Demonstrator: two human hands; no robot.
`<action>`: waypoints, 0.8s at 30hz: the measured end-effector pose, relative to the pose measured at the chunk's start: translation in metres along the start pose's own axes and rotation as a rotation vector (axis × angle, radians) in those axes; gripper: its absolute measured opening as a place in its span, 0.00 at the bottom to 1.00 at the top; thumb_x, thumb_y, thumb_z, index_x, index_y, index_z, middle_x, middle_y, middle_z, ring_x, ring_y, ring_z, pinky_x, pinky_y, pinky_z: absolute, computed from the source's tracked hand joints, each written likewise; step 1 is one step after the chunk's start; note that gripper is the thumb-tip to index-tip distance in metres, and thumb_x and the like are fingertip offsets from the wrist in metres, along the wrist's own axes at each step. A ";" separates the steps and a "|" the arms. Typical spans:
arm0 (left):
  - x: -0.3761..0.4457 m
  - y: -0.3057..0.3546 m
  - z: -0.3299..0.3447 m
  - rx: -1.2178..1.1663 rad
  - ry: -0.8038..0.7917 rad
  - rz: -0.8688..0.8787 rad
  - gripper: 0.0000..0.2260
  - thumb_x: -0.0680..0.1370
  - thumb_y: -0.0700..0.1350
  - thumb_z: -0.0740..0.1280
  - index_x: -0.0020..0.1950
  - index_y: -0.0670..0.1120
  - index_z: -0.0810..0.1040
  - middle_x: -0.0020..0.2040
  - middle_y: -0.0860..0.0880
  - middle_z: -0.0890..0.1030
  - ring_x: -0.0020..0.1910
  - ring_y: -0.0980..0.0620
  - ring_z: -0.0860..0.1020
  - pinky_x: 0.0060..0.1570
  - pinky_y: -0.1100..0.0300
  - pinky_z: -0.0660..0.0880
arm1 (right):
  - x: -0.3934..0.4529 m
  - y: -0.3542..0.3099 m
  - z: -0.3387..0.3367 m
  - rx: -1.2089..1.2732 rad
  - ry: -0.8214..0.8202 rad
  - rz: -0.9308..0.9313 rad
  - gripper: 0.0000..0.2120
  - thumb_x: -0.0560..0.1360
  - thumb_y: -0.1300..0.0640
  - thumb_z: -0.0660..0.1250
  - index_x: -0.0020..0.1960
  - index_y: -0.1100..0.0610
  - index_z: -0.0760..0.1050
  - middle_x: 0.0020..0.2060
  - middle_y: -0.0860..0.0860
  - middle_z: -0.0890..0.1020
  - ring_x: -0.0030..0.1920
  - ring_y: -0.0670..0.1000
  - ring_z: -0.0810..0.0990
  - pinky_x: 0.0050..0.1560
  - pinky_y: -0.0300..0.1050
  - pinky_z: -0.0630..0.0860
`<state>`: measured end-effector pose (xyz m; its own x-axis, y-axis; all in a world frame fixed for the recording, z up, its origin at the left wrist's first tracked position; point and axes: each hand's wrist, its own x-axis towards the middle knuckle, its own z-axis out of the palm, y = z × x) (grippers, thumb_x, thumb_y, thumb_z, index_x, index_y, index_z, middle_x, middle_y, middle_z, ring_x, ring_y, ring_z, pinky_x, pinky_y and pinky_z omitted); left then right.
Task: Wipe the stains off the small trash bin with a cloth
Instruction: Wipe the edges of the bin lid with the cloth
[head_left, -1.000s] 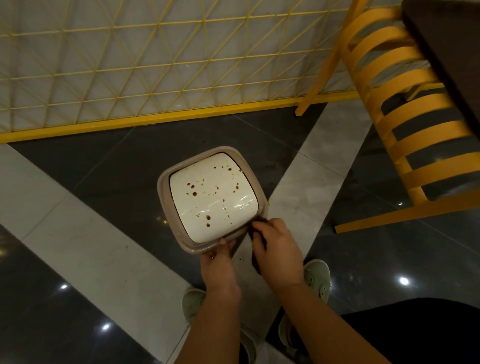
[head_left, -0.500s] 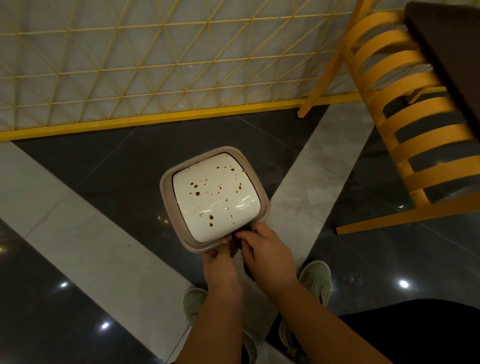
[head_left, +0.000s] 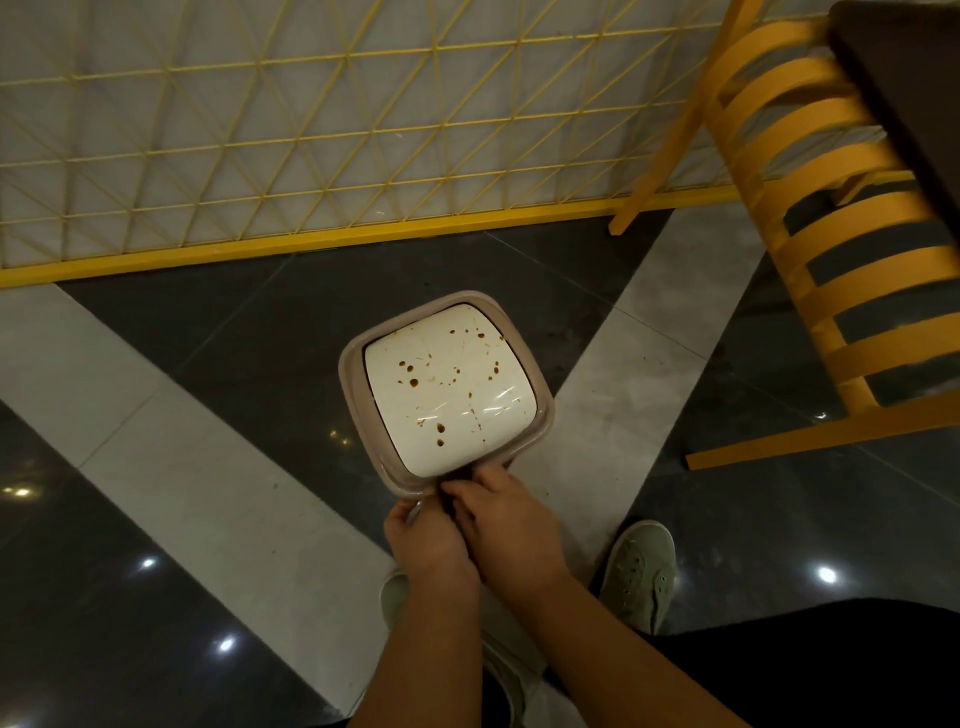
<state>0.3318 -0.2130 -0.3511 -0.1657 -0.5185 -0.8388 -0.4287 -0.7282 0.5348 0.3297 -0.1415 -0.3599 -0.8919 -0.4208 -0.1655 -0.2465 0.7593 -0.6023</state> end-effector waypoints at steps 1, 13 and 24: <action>0.000 0.001 0.000 0.002 0.005 0.004 0.13 0.75 0.36 0.67 0.60 0.41 0.76 0.55 0.41 0.81 0.52 0.43 0.80 0.55 0.47 0.78 | 0.001 0.002 -0.002 -0.018 -0.008 -0.007 0.13 0.78 0.55 0.64 0.61 0.50 0.78 0.56 0.52 0.78 0.53 0.53 0.78 0.48 0.43 0.79; -0.002 -0.001 0.003 0.035 0.012 0.014 0.11 0.75 0.38 0.68 0.56 0.45 0.73 0.54 0.45 0.79 0.51 0.47 0.78 0.53 0.52 0.75 | 0.006 0.010 -0.019 -0.003 0.068 0.106 0.11 0.78 0.56 0.64 0.59 0.51 0.79 0.55 0.50 0.78 0.52 0.50 0.78 0.50 0.36 0.73; -0.006 0.014 0.004 0.020 0.058 -0.036 0.17 0.75 0.39 0.69 0.62 0.49 0.71 0.56 0.48 0.76 0.55 0.49 0.73 0.60 0.51 0.69 | 0.023 0.057 -0.052 0.040 0.191 0.315 0.12 0.80 0.54 0.61 0.61 0.48 0.78 0.54 0.48 0.76 0.45 0.44 0.74 0.49 0.34 0.71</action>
<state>0.3231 -0.2187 -0.3389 -0.0988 -0.5178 -0.8498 -0.4513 -0.7378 0.5020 0.2758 -0.0822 -0.3574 -0.9773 -0.0666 -0.2013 0.0630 0.8153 -0.5756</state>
